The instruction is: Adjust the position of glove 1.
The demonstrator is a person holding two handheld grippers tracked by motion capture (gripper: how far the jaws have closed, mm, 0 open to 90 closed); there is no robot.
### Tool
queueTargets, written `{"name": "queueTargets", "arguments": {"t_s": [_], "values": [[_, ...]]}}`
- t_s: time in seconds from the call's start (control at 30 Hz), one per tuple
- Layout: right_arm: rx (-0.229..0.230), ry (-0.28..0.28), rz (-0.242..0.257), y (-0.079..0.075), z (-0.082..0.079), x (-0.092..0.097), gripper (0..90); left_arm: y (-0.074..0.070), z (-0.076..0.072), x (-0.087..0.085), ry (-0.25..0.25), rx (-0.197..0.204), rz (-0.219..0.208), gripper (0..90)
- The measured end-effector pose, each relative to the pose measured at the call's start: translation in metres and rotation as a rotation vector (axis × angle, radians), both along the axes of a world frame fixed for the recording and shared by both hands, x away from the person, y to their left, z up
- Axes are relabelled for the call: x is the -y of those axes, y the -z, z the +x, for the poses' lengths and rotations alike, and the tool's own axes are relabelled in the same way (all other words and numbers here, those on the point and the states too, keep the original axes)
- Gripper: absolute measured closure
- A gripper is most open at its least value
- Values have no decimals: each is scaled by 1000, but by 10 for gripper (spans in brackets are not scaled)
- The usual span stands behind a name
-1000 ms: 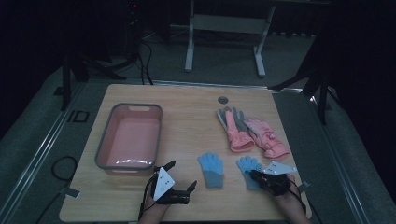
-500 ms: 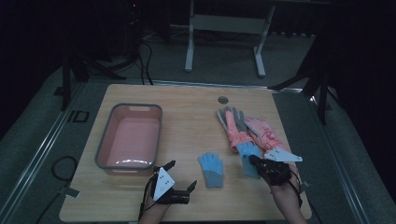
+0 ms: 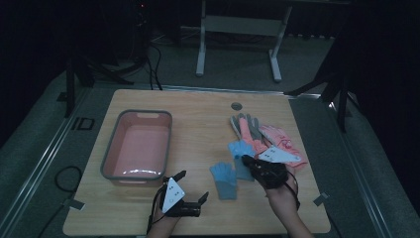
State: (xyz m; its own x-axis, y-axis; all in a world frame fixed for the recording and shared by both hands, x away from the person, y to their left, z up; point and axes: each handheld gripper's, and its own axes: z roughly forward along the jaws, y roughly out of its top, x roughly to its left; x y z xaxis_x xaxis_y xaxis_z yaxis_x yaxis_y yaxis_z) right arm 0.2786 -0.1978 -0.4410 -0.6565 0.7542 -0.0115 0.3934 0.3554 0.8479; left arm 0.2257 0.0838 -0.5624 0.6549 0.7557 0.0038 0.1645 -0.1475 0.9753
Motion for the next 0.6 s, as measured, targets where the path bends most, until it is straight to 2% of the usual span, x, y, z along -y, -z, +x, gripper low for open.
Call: {"name": "queueTargets", "arguments": {"t_s": [0.27,0.43,0.6], "values": [[-40,-63,-10,18,1,-28,865,0,0,0,1,0,-3,1],[-84,-109,-20,35,3,-30,865,0,0,0,2,-2,-7,1],[-120,-128,-54,51,4,-32,864,0,0,1,2,1,10,1]]}}
